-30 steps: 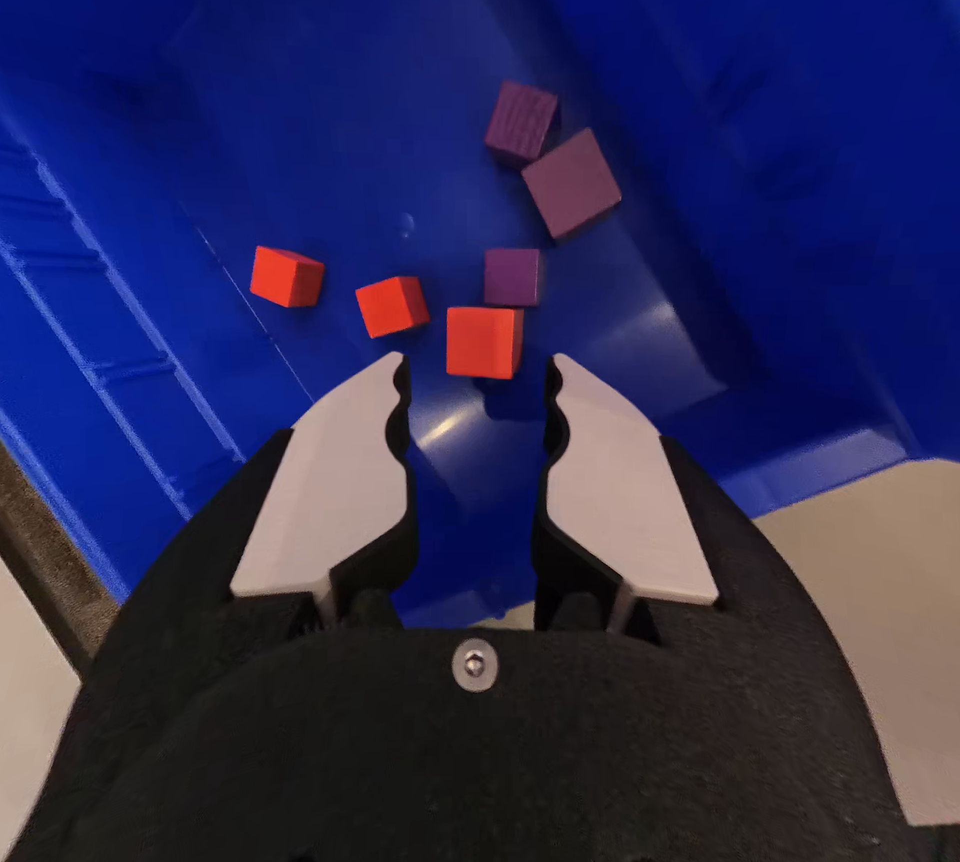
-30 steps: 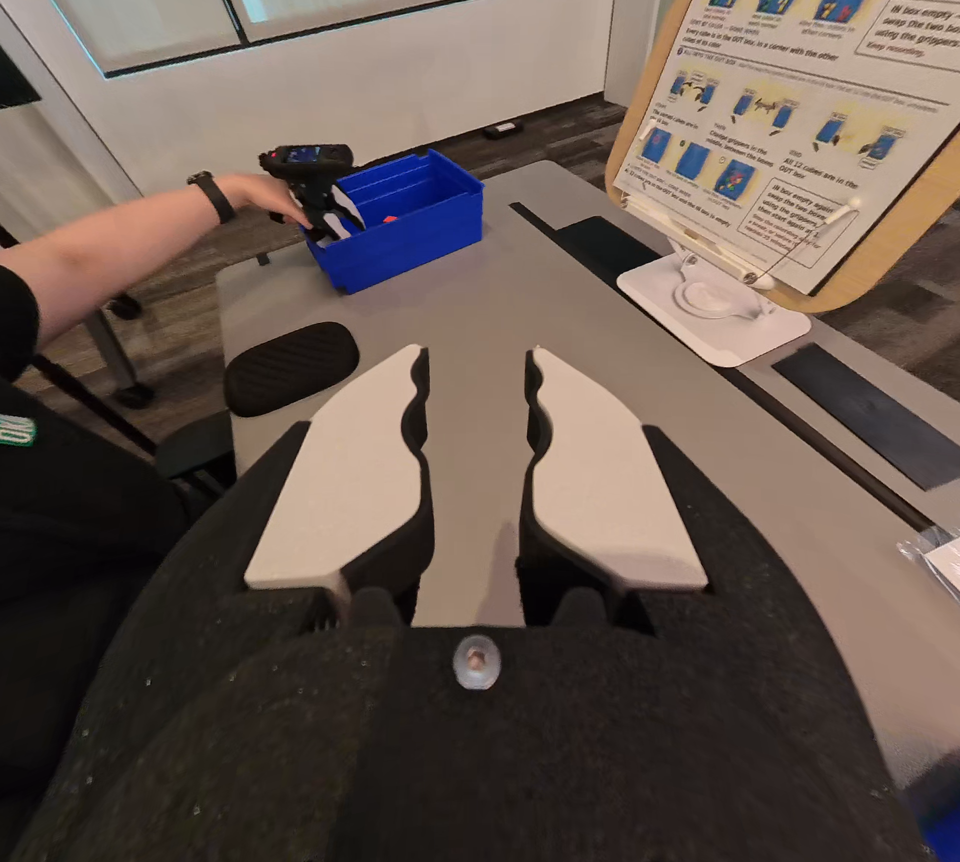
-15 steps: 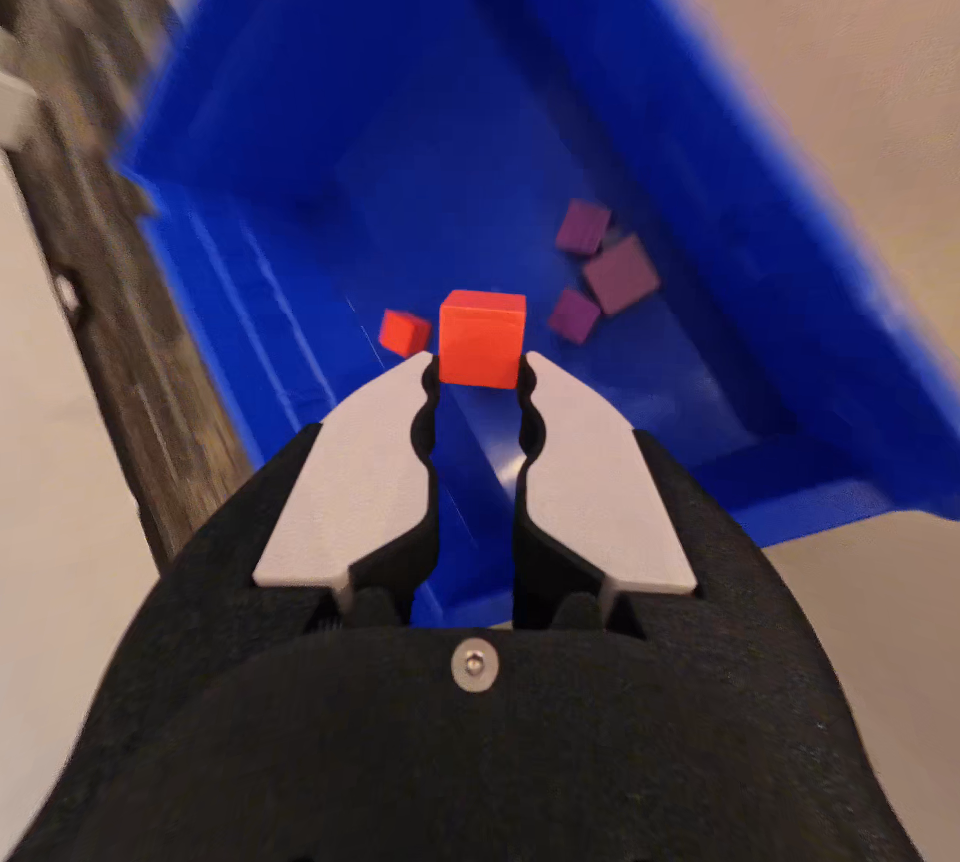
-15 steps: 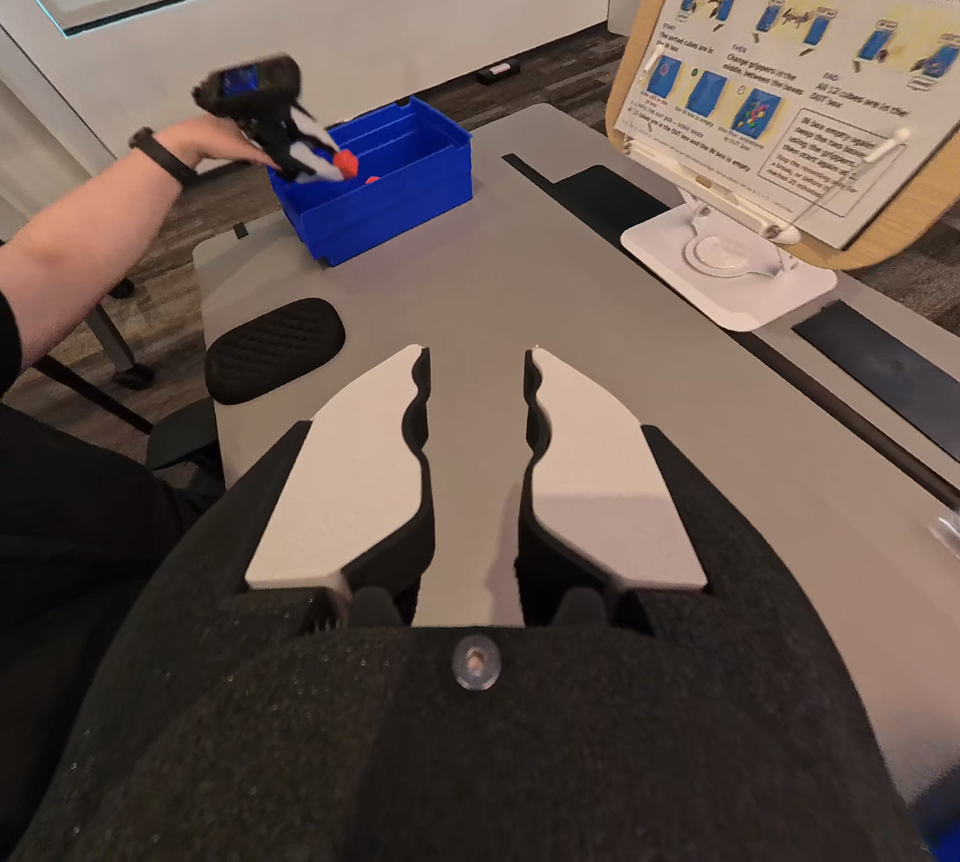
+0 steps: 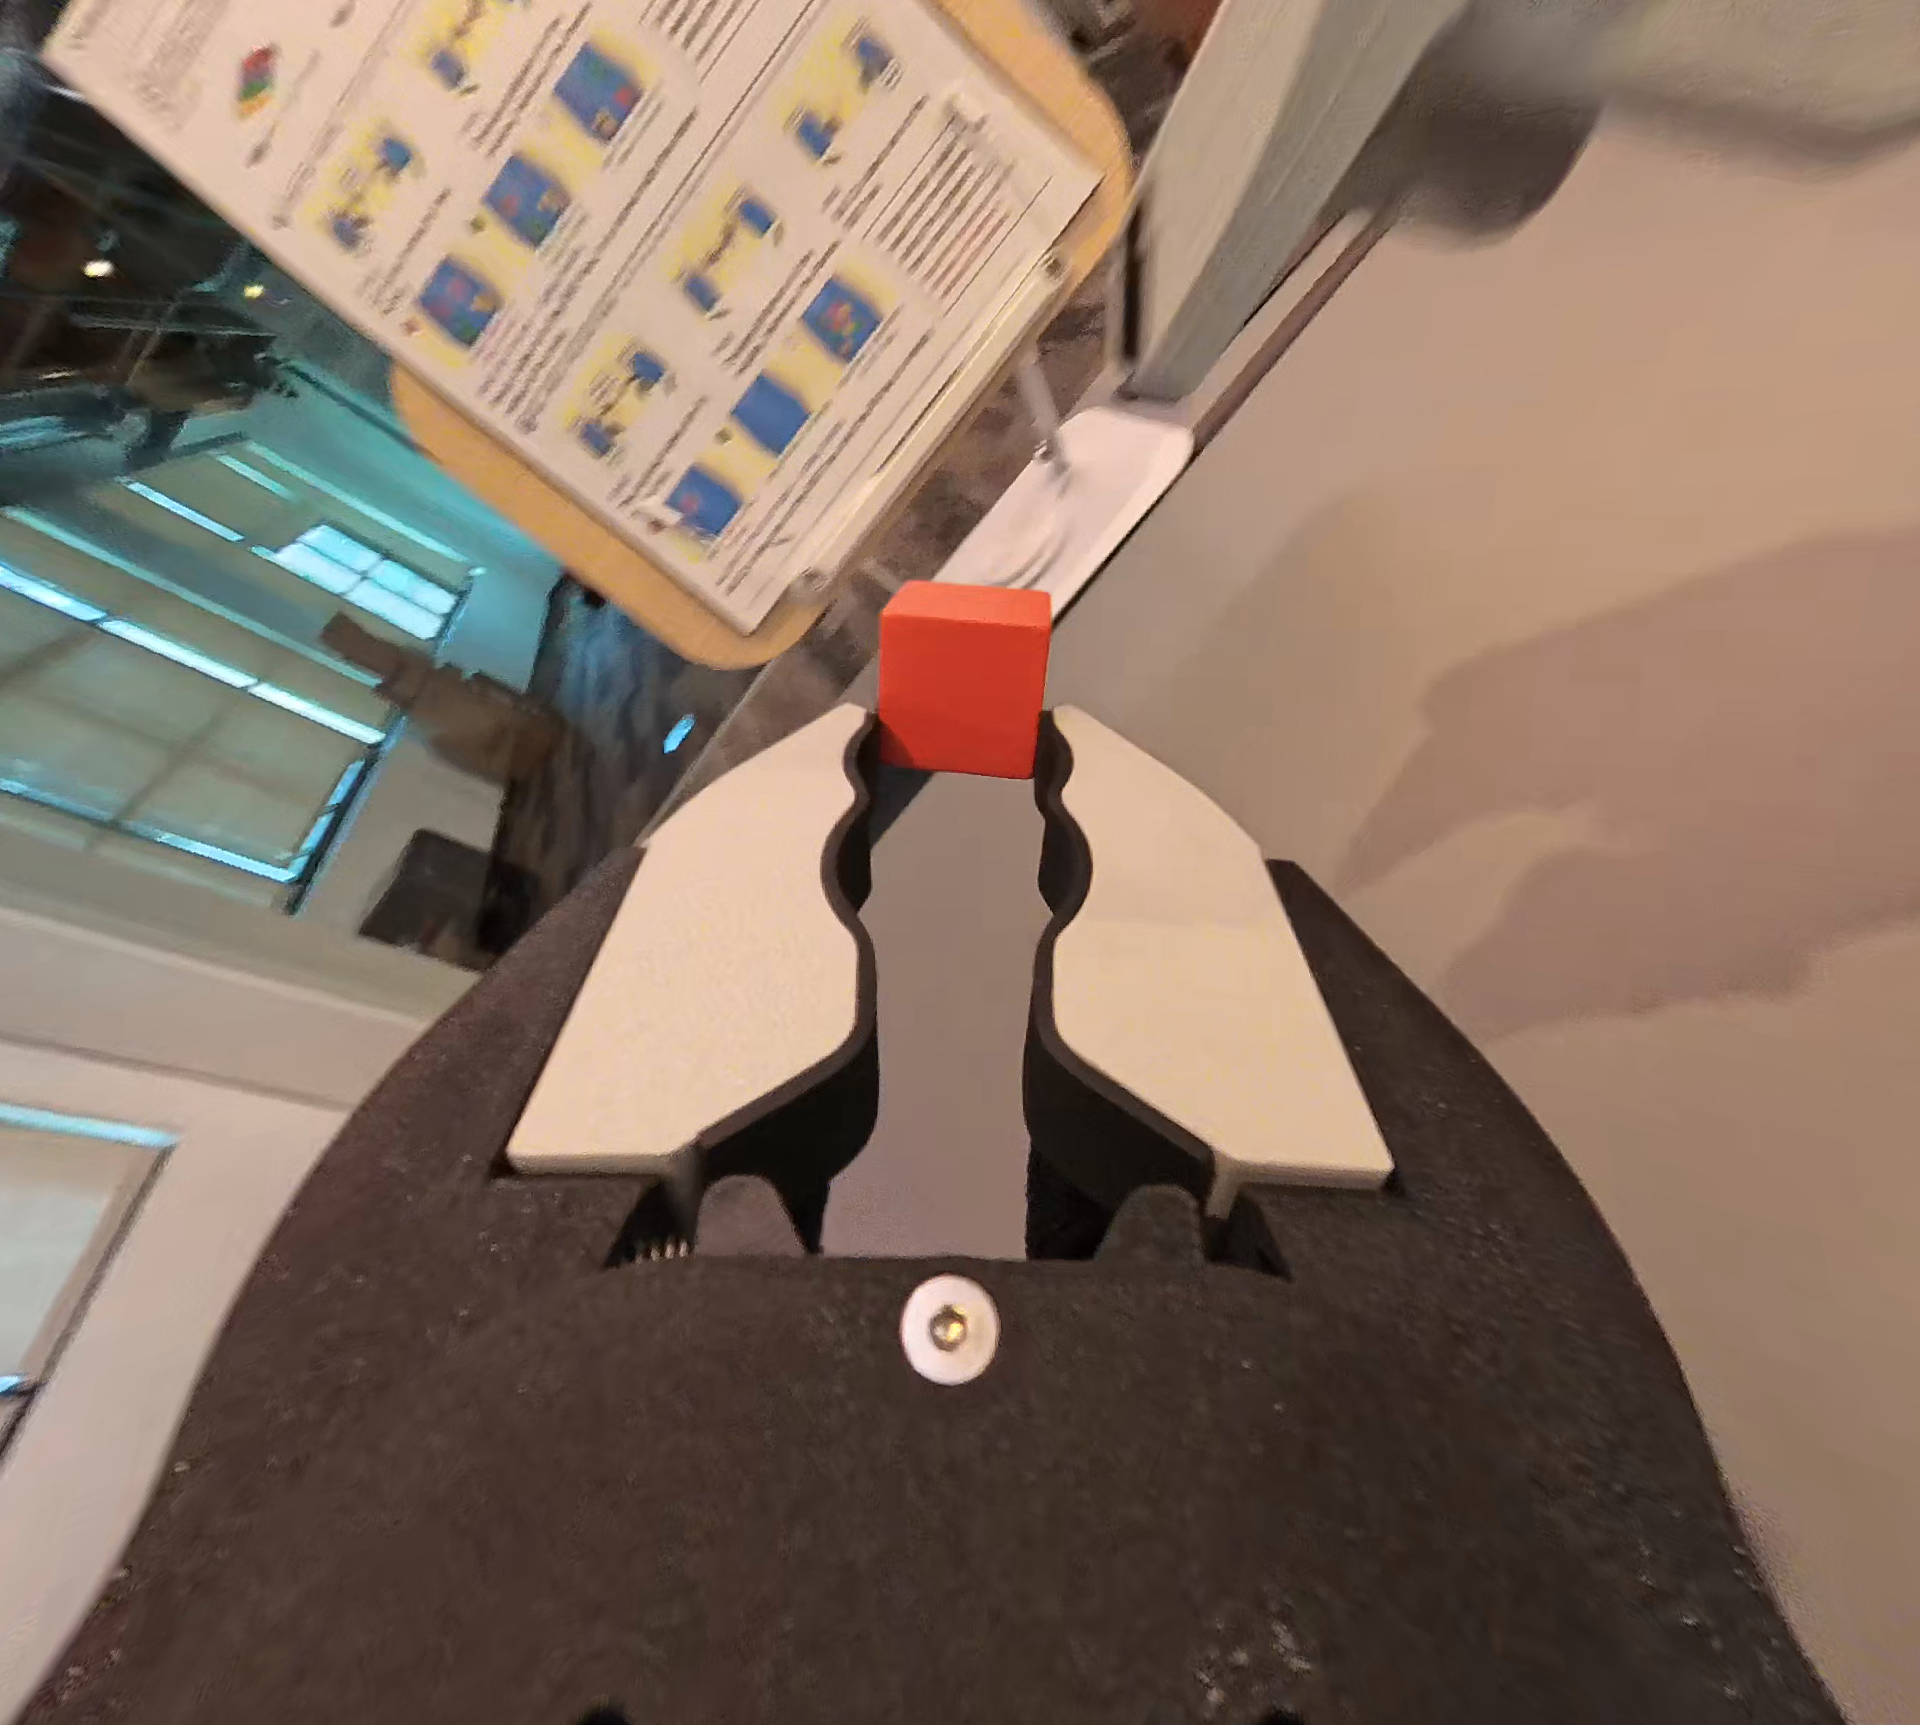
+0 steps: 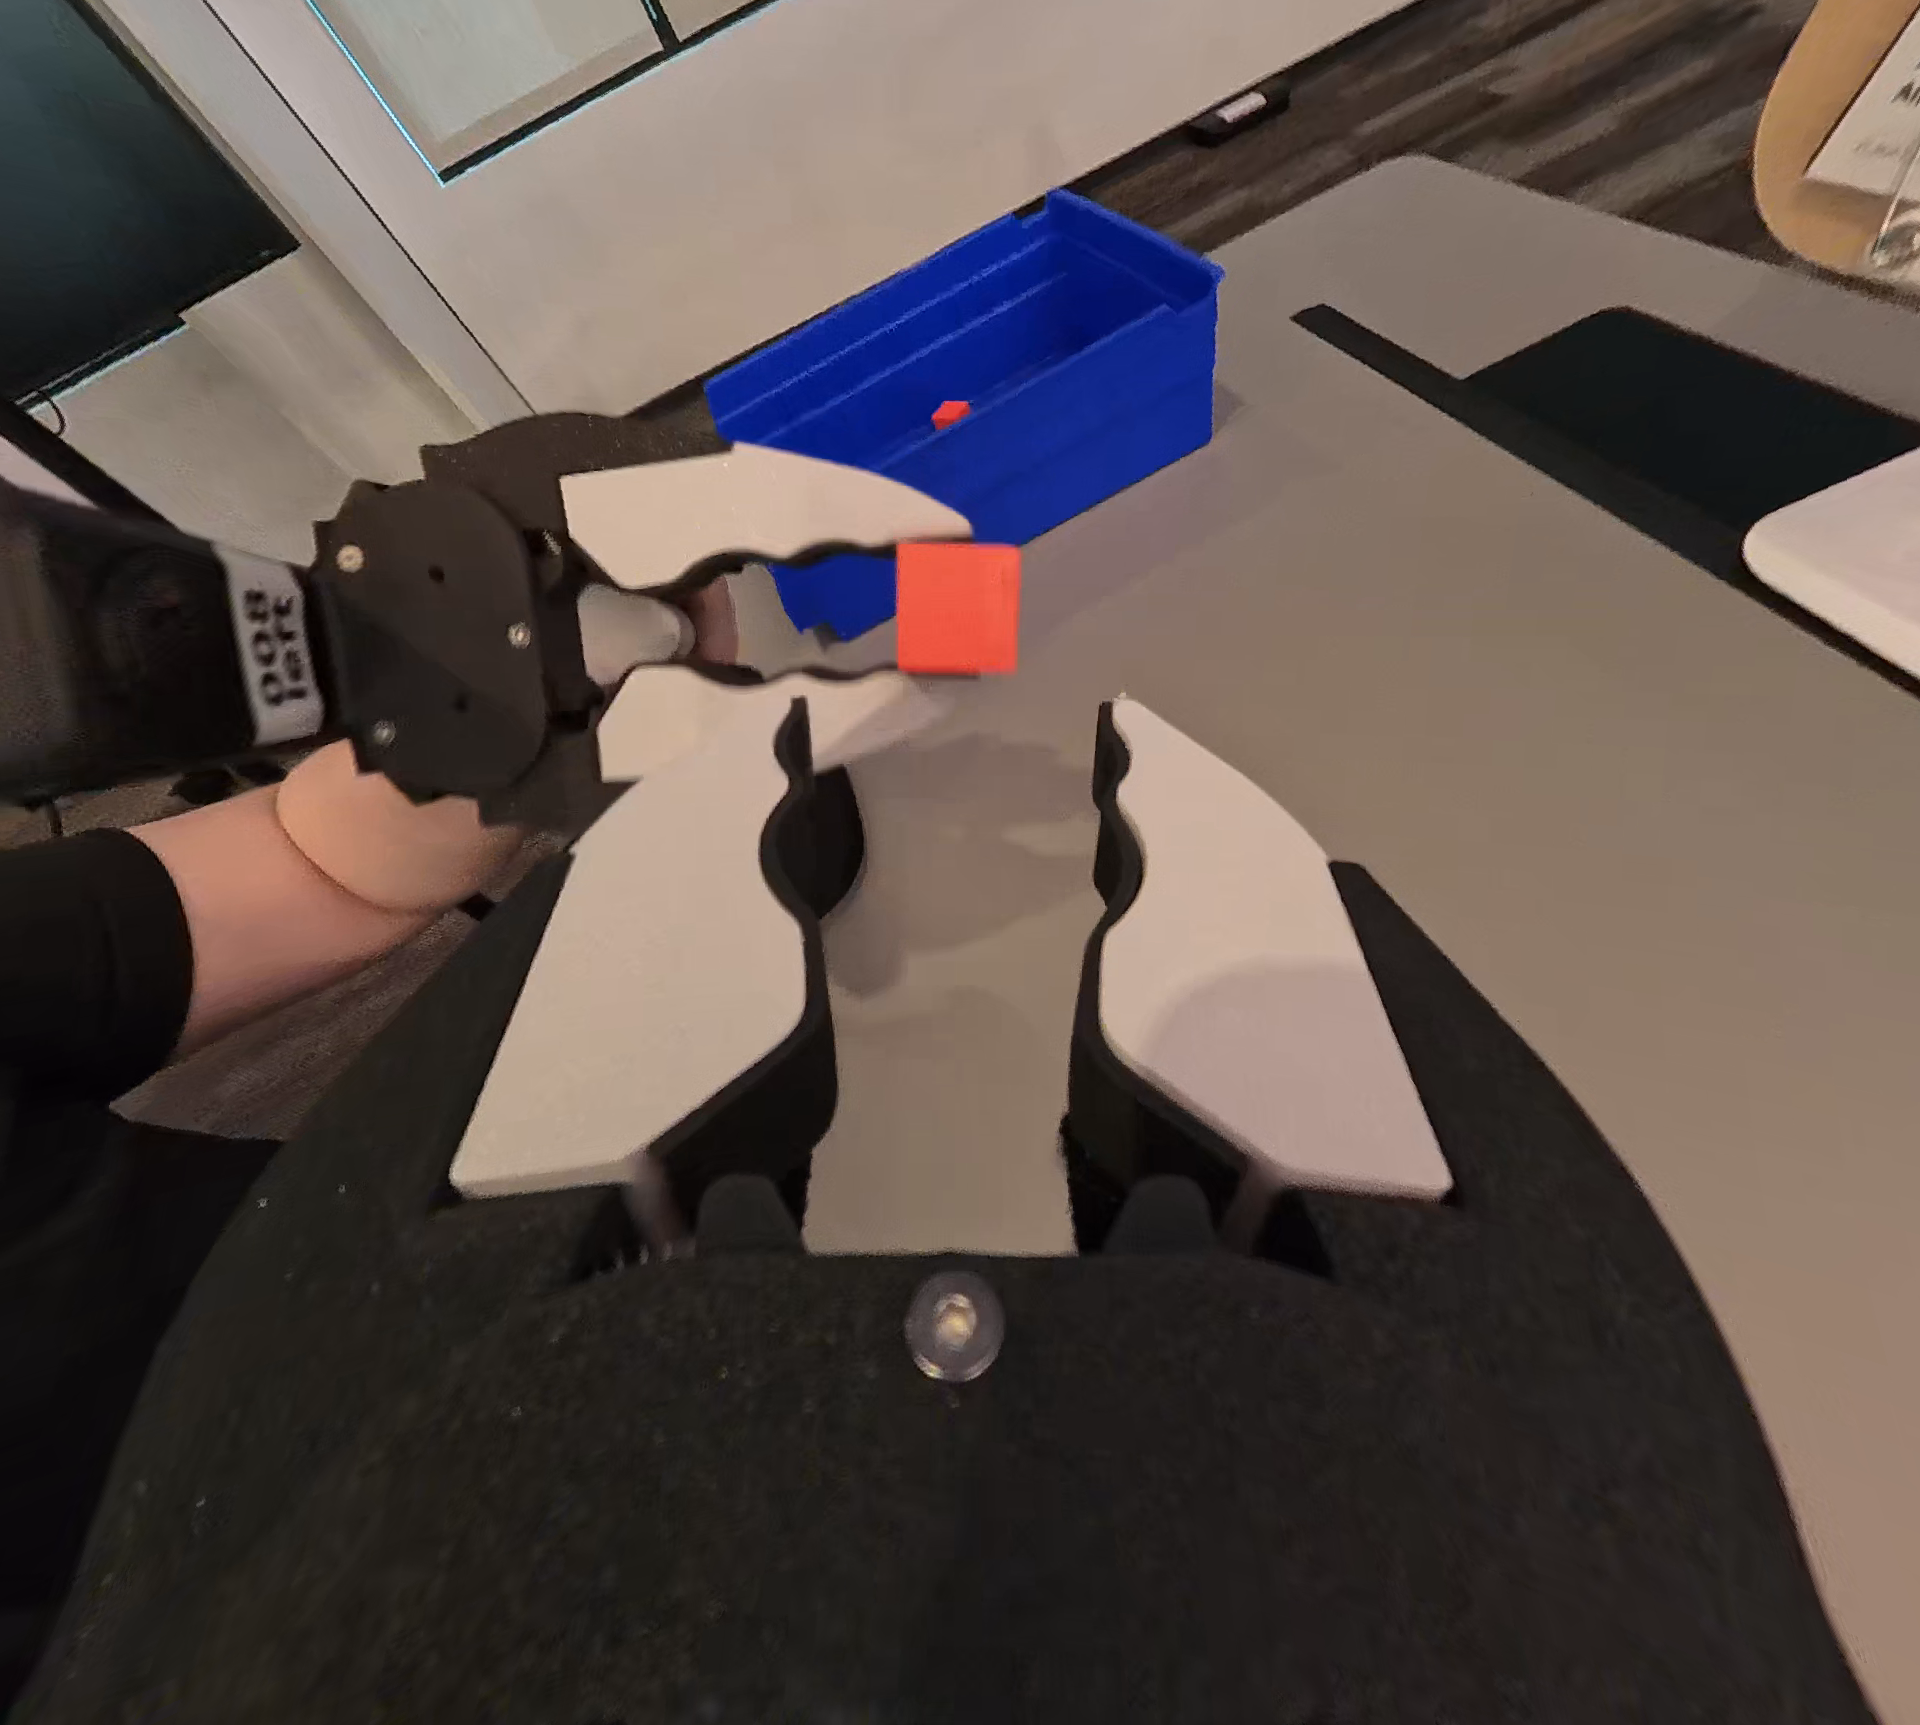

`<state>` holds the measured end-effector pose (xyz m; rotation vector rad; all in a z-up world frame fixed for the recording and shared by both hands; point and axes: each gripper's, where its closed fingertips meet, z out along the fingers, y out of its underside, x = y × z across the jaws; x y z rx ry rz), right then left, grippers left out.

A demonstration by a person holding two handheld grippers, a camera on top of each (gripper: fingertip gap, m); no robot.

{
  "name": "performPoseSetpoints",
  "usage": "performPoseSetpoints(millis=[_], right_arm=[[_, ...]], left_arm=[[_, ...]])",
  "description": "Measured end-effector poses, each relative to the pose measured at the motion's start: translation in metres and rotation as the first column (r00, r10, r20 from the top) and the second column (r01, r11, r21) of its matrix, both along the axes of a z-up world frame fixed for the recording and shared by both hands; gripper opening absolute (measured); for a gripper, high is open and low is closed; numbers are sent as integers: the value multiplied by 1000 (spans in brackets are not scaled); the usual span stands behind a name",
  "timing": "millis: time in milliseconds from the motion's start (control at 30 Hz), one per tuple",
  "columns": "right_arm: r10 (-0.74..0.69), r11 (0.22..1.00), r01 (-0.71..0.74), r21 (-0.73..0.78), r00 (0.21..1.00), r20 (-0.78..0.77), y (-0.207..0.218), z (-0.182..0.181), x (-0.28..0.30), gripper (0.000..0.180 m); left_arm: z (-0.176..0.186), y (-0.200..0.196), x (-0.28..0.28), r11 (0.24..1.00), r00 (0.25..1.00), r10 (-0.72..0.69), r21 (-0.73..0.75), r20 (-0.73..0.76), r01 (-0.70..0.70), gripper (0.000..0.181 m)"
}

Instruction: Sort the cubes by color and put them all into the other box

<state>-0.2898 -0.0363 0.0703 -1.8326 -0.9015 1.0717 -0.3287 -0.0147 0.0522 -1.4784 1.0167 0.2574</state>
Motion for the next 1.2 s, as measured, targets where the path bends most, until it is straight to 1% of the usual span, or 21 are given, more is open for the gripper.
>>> performPoseSetpoints(millis=[67,200,267,333,400,500,567,633,700,733,767,833,867,933,967,1033,1100,1200], right_arm=[[-20,1000,21,-23,999,26,3,-8,0,53],[-106,994,107,-4,988,112,20,-22,12,53],[-42,999,44,-29,996,82,14,-18,10,31],[-12,999,17,-34,992,123,13,-22,15,30],[-26,999,30,-17,984,177,18,-26,24,28],[-83,997,80,23,960,266,24,-23,54,28],[-121,993,111,51,947,298,17,-5,89,28],[-219,975,199,95,923,315,10,17,144,28],[-326,945,307,111,864,384,1,23,215,28],[-381,921,375,109,803,457,-3,17,260,28],[-447,879,463,113,720,531,-5,7,309,28],[-526,762,643,74,550,648,-13,-22,406,28],[-529,708,705,39,493,690,-20,-42,448,28],[-497,624,781,-20,417,761,-35,-88,515,28],[-456,588,807,-53,385,802,-46,-113,541,28],[-356,543,831,-121,359,863,-68,-151,571,28],[-302,522,844,-119,314,900,-77,-172,589,28],[-252,498,860,-109,264,931,-80,-186,604,28]], left_arm=[[-4,-1,24,998,999,-50,-32,22,51,28],[-1,-5,51,993,993,-114,-5,14,114,28],[-4,-7,57,992,992,-126,-24,7,126,28],[-8,-8,61,989,990,-135,-58,32,136,28],[-12,-8,62,987,988,-126,-90,84,134,32],[-23,-7,59,986,986,-105,-118,132,121,37],[-40,-7,58,974,979,-112,-174,171,143,36],[-63,-6,57,956,972,-113,-245,205,163,33],[-86,-2,57,937,968,-103,-305,229,171,32],[-95,-1,56,928,965,-95,-328,244,174,31],[-103,0,56,920,963,-86,-350,257,176,29],[-114,-1,57,906,962,-83,-382,260,182,27],[-117,-3,58,904,965,-91,-385,247,184,27],[-120,-4,59,910,971,-103,-375,215,179,26],[-122,-5,60,911,975,-106,-373,198,175,26],[-124,-5,61,913,978,-108,-371,178,169,26],[-127,-6,64,908,978,-116,-380,175,176,26],[-133,-6,63,907,981,-112,-388,157,165,26]])
